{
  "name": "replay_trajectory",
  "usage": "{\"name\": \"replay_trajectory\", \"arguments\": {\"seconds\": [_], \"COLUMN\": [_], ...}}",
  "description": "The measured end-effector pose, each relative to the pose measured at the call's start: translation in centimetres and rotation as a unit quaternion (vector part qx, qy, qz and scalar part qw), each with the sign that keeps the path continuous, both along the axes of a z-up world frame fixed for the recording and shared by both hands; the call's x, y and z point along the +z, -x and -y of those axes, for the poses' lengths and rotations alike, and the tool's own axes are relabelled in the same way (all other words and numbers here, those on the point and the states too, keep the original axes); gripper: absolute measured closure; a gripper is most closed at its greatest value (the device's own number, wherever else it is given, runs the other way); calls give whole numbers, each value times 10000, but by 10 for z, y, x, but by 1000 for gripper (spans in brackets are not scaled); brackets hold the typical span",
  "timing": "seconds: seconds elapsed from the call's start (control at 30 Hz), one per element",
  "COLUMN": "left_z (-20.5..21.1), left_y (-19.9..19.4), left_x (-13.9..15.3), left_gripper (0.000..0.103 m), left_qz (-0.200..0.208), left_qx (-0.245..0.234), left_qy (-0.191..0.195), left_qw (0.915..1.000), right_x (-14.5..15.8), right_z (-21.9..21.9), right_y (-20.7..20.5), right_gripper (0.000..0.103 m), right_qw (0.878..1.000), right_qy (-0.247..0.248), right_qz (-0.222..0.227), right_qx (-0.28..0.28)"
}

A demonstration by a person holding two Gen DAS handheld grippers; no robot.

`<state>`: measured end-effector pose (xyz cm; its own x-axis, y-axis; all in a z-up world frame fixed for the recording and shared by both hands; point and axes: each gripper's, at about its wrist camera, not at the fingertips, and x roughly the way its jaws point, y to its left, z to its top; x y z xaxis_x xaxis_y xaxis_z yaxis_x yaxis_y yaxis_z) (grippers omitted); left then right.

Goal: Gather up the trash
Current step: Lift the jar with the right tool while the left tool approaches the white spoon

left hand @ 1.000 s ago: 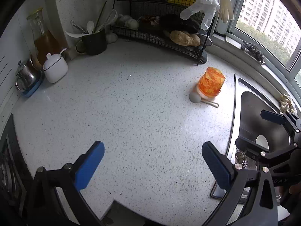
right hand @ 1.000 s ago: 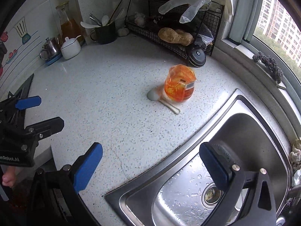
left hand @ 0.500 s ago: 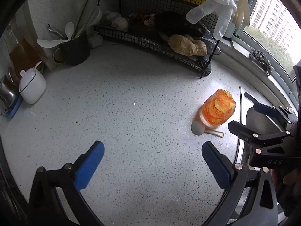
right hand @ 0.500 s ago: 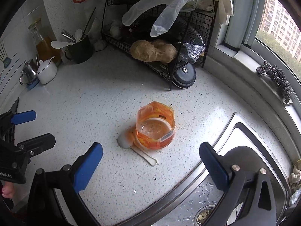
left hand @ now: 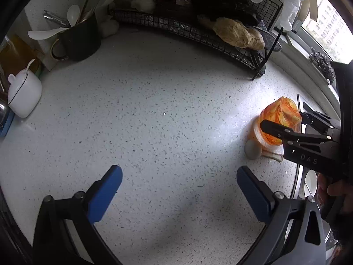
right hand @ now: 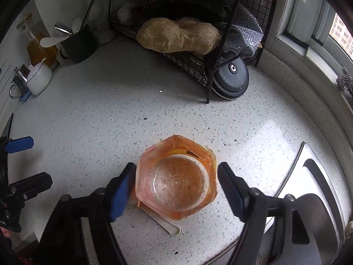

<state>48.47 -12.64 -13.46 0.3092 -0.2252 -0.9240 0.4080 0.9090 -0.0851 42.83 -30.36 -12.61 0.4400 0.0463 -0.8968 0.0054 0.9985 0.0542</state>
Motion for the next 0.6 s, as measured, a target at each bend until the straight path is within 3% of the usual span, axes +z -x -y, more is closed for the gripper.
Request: {"name": "replay_trajectory", "arguments": {"seconds": [0.33, 0.6], "left_z": [39, 74], "left_y": [8, 9], "left_x": [-4, -12], "left_gripper": [0, 0], "left_qz": [-215, -289], "left_qx": [-452, -396], "left_qy": [74, 174], "left_qw": [9987, 9986], "right_x": [13, 12], "right_z": [24, 39], "right_y": [25, 54], "right_gripper": [41, 41], "right_qw": [9986, 9999], "right_qy": [-446, 6], "right_qz": [193, 118], "right_qx": [-231, -46]}}
